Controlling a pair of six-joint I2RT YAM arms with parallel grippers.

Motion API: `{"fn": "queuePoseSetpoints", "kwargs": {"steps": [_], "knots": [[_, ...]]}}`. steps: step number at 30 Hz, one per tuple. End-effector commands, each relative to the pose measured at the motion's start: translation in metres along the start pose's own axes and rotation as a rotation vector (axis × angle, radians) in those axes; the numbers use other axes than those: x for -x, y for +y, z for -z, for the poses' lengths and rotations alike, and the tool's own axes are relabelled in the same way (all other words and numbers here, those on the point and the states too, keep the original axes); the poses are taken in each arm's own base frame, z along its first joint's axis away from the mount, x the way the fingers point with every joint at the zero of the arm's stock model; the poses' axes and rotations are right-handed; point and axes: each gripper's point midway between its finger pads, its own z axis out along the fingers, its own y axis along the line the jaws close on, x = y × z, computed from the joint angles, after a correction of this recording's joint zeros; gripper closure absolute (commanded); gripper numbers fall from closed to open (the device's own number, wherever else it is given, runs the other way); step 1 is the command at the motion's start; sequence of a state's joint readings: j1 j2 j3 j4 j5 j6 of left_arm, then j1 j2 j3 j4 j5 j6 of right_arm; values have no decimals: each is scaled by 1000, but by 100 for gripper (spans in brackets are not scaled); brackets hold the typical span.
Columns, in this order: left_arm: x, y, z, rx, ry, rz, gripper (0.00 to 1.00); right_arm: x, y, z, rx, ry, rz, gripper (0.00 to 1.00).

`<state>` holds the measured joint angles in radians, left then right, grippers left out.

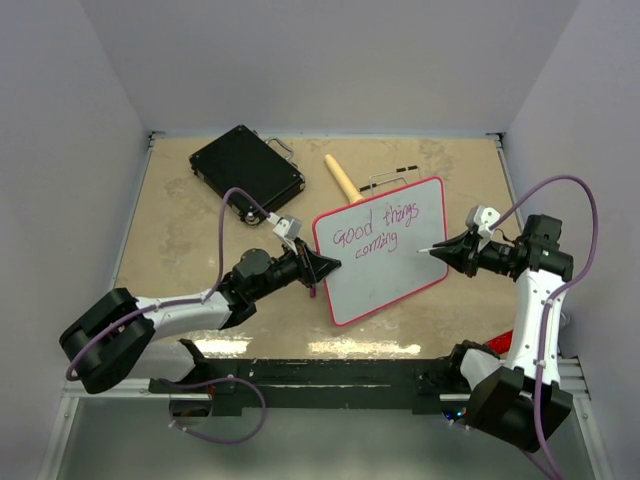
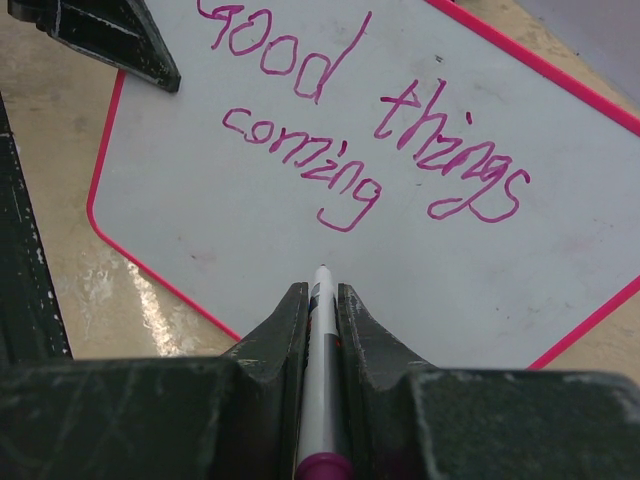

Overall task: Write a sentence on the whiteboard
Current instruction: Write on the whiteboard with the whiteboard marker without the cap.

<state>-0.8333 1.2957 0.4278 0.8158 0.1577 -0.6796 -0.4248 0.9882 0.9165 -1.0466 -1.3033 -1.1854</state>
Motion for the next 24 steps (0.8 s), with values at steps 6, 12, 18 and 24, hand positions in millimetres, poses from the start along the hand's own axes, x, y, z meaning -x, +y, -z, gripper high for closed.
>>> {"fn": "queuePoseSetpoints", "kwargs": {"steps": [6,12,18,24], "knots": [[16,-6,1,25,-55,-20,100,20,1,2,0,-55,36,100],[19,-10,1,18,-66,-6,100,16,-3,4,-23,-8,41,100],[20,-13,1,17,-64,14,100,6,-3,10,-20,79,61,100],[20,-17,-6,-10,-61,41,100,14,1,15,-13,108,122,100]]}}
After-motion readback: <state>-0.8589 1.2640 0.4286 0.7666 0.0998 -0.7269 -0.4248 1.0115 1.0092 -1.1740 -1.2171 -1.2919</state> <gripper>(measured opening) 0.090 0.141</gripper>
